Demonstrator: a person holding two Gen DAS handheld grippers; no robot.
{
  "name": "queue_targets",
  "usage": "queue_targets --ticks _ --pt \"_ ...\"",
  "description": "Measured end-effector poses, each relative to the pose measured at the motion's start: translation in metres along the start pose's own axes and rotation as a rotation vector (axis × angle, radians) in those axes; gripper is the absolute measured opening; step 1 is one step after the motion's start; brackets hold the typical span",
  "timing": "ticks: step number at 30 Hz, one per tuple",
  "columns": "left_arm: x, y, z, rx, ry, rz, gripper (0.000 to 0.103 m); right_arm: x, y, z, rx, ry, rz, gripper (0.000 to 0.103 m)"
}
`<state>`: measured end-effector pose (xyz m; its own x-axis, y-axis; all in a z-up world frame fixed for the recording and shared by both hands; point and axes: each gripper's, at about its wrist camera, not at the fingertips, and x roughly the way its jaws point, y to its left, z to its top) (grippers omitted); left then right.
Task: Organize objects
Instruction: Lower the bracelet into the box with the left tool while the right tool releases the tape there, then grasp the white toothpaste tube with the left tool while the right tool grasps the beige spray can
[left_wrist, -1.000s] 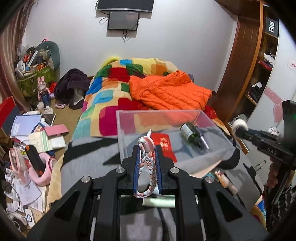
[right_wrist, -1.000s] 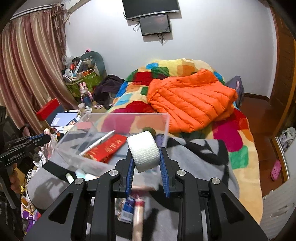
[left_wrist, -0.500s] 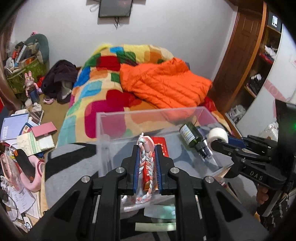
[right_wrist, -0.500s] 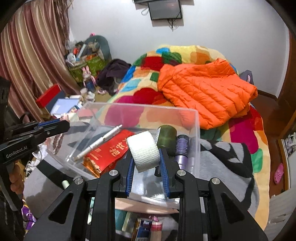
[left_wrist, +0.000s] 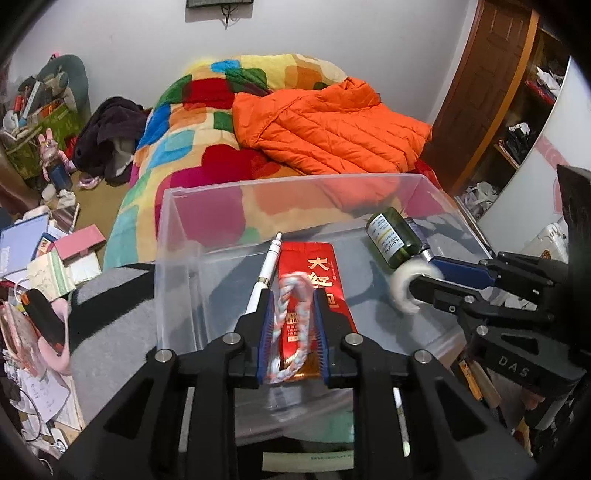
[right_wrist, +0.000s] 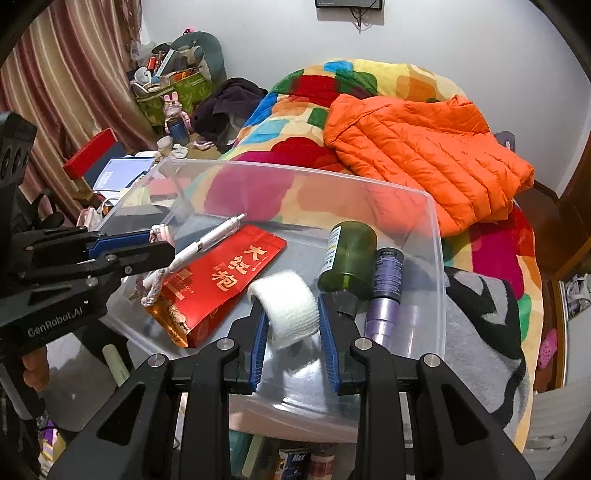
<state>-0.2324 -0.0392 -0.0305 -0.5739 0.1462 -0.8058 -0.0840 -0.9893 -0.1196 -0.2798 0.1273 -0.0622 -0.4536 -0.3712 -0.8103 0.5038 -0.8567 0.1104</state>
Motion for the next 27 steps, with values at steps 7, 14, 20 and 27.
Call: queue_targets --ticks 7,14,20,27 --pt "-0.037 -0.013 -0.005 0.040 -0.086 0.015 0.050 -0.028 0.003 -0.004 -0.009 -0.060 -0.006 0.032" --pt "-0.070 -0.022 -0.026 0.054 -0.140 0.044 0.061 -0.075 0.002 -0.020 -0.007 -0.160 -0.055 0.047" --pt "-0.080 -0.024 -0.057 0.031 -0.133 0.061 0.062 -0.095 -0.005 -0.044 0.023 -0.186 -0.052 0.052" --pt "-0.070 -0.034 -0.096 0.021 -0.078 0.046 0.062 -0.078 -0.017 -0.081 0.067 -0.110 -0.065 0.052"
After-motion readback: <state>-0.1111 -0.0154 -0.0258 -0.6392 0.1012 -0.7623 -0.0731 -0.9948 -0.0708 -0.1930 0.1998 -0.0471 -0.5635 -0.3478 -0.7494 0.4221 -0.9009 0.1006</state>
